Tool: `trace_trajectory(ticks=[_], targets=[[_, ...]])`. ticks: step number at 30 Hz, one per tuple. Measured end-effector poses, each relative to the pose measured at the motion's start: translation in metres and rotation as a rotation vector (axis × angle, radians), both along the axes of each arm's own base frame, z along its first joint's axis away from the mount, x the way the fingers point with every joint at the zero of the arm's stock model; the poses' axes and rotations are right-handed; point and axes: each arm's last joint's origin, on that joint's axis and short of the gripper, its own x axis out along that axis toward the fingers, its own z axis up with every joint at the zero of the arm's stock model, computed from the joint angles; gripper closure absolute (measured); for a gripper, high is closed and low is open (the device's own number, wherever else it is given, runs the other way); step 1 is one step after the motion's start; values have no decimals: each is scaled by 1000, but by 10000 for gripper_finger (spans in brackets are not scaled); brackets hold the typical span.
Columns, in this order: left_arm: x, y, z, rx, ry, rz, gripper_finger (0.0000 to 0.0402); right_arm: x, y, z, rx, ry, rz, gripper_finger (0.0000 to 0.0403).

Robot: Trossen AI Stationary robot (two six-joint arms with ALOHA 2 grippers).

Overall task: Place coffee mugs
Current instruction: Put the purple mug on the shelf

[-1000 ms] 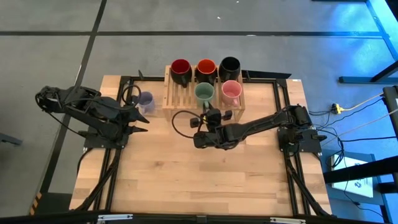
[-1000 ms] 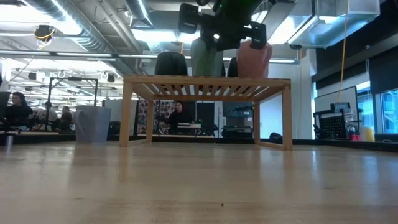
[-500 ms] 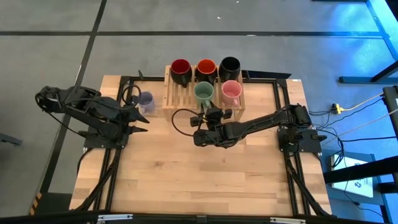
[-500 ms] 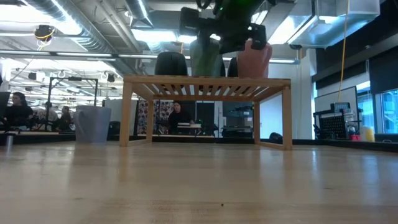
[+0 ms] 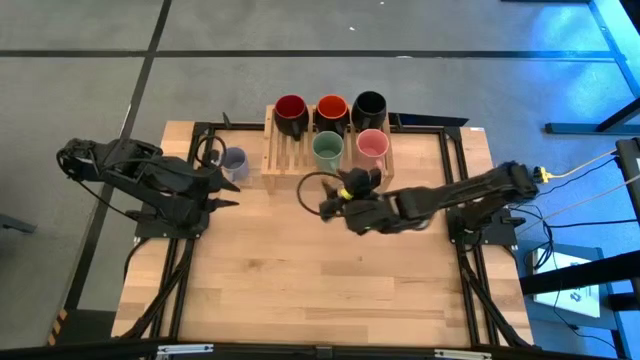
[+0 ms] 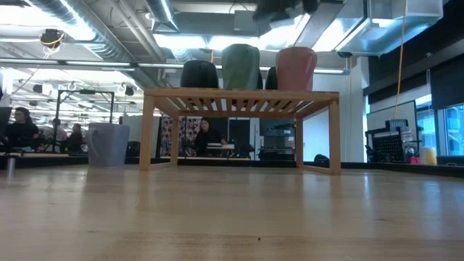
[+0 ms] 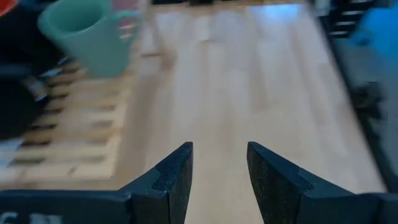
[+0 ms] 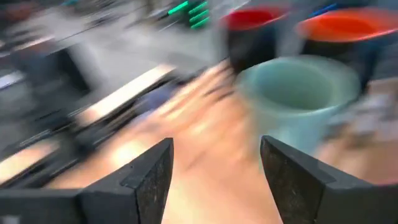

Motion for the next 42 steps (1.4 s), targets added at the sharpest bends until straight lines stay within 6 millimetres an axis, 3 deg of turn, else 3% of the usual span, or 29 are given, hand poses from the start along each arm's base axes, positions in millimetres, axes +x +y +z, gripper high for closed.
trace_trajectory(ticks=[6,10,15,22,28,35,42], targets=[[15,10,-17,51,171,196,255,-23,17,27,184,40,415,174],[36,28,-32,44,318,308,255,-36,16,32,179,117,481,174],[54,66,-59,-34,458,411,255,-52,12,30,161,264,531,174],[51,114,-88,-174,424,570,255,-75,6,26,139,474,553,174],[40,142,-124,-219,493,694,255,-82,4,21,102,592,571,174],[29,157,-154,-247,572,792,255,-83,3,20,69,638,608,174],[34,163,-172,-229,594,763,255,-83,3,20,48,656,625,174]])
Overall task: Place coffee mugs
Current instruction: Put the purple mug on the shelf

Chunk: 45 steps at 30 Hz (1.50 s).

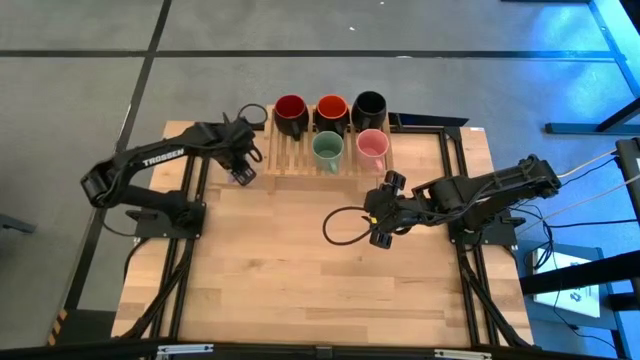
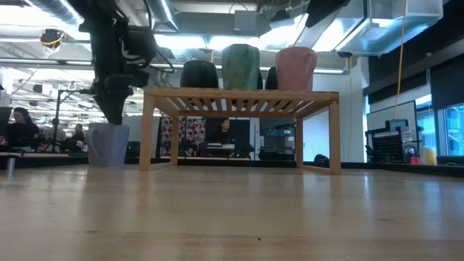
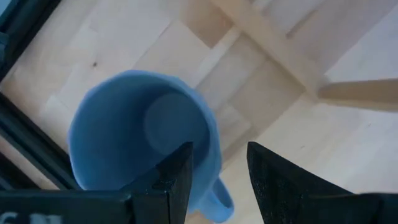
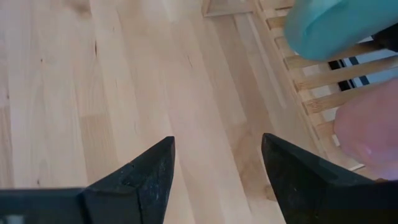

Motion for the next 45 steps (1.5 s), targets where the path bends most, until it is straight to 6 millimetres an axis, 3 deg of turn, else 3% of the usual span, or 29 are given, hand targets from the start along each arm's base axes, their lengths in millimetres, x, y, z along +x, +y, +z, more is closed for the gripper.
trace_trajectory(ticks=[9,12,16,21,29,33,39,45], targets=[[2,5,-25,-55,117,-18,266,0,0,0,0,1,0,174],[2,6,-29,-65,131,-25,300,0,0,0,1,0,-1,174],[3,6,-28,-71,117,-21,375,0,0,0,1,0,-1,174],[1,-5,-14,-84,101,33,385,0,0,0,2,0,-2,174],[9,-62,51,-132,-50,51,385,5,2,0,23,-57,-8,174],[17,-99,68,-177,-110,37,385,9,8,-15,32,-86,7,174],[38,-148,64,-246,-158,9,385,14,21,-43,37,-154,33,174],[73,-183,43,-286,-176,-31,385,13,28,-58,22,-181,40,174]])
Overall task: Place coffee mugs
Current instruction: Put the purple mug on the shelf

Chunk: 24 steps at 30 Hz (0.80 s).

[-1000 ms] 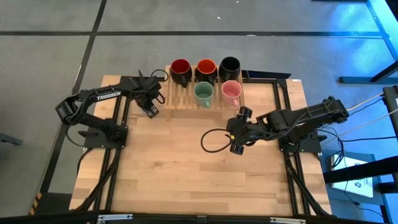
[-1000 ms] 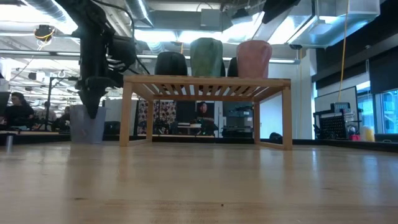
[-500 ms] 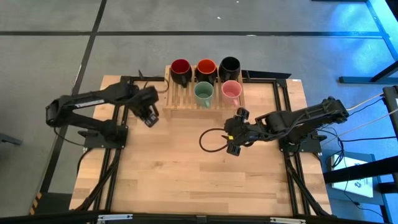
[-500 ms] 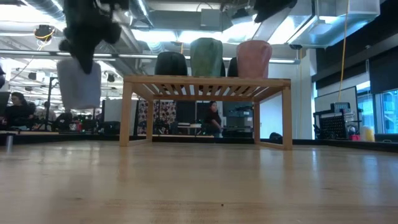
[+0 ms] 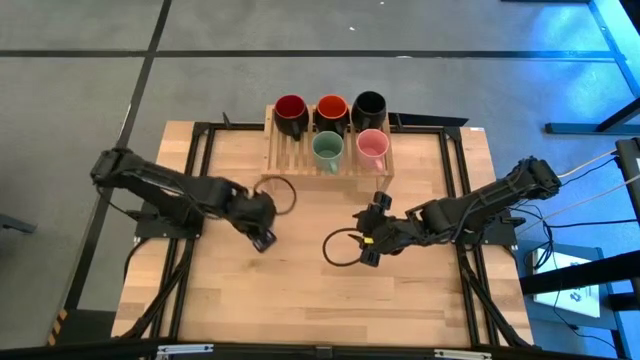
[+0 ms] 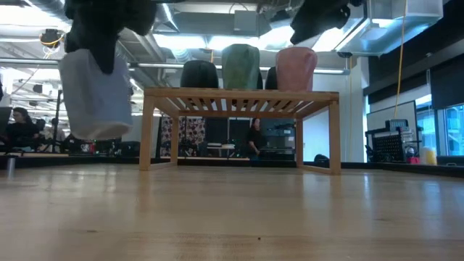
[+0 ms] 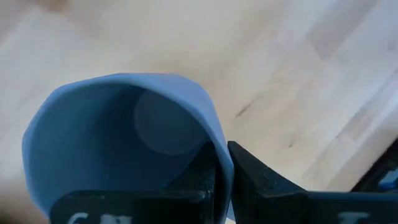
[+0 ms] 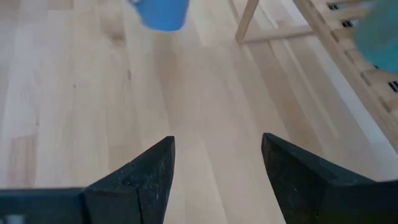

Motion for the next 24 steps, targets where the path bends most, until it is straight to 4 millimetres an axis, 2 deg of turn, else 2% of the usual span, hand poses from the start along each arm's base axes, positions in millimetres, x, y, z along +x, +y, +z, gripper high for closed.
trace_trajectory(ticks=[6,12,17,24], targets=[[32,-19,-27,-16,-14,-56,385,-2,-2,-8,-7,23,-2,174],[47,-26,-55,14,61,-135,385,-2,-2,-10,-4,31,3,174],[52,-26,-59,17,67,-136,383,-2,-2,-11,-4,32,3,174],[56,-19,-61,15,49,-111,327,-2,-2,-11,10,28,-9,174]])
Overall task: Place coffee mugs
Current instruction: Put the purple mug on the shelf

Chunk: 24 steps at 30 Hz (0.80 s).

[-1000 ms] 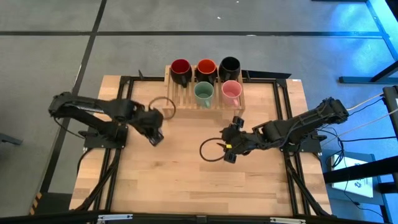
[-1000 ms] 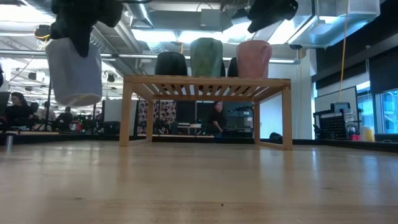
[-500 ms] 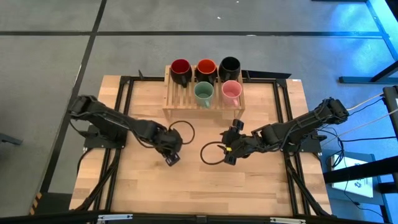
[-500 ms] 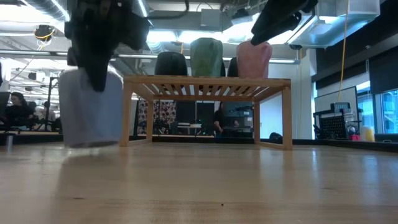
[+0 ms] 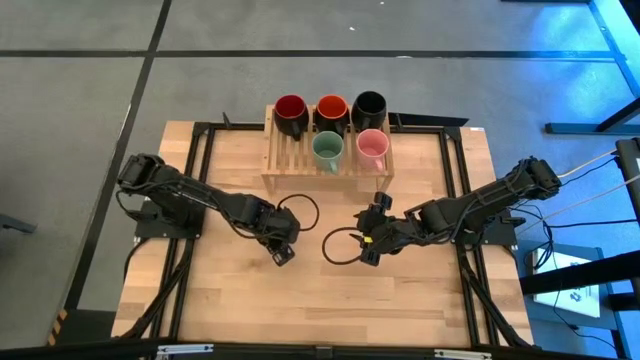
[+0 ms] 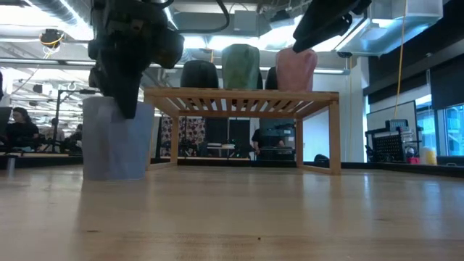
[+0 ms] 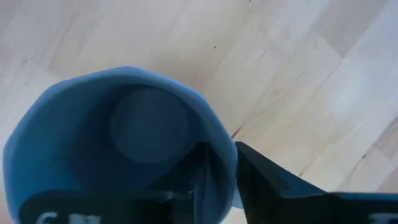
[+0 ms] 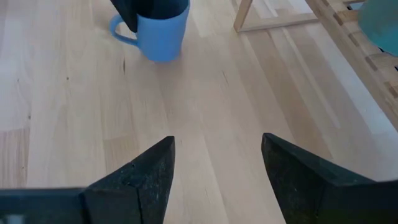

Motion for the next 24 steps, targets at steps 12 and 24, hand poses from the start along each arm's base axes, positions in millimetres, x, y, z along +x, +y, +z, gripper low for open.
trace_trajectory(ticks=[12,24], targets=[[-24,5,57,-103,-196,-205,315,6,16,23,158,-120,-6,174],[-120,18,99,239,-290,-431,314,86,65,48,258,-191,-79,174]])
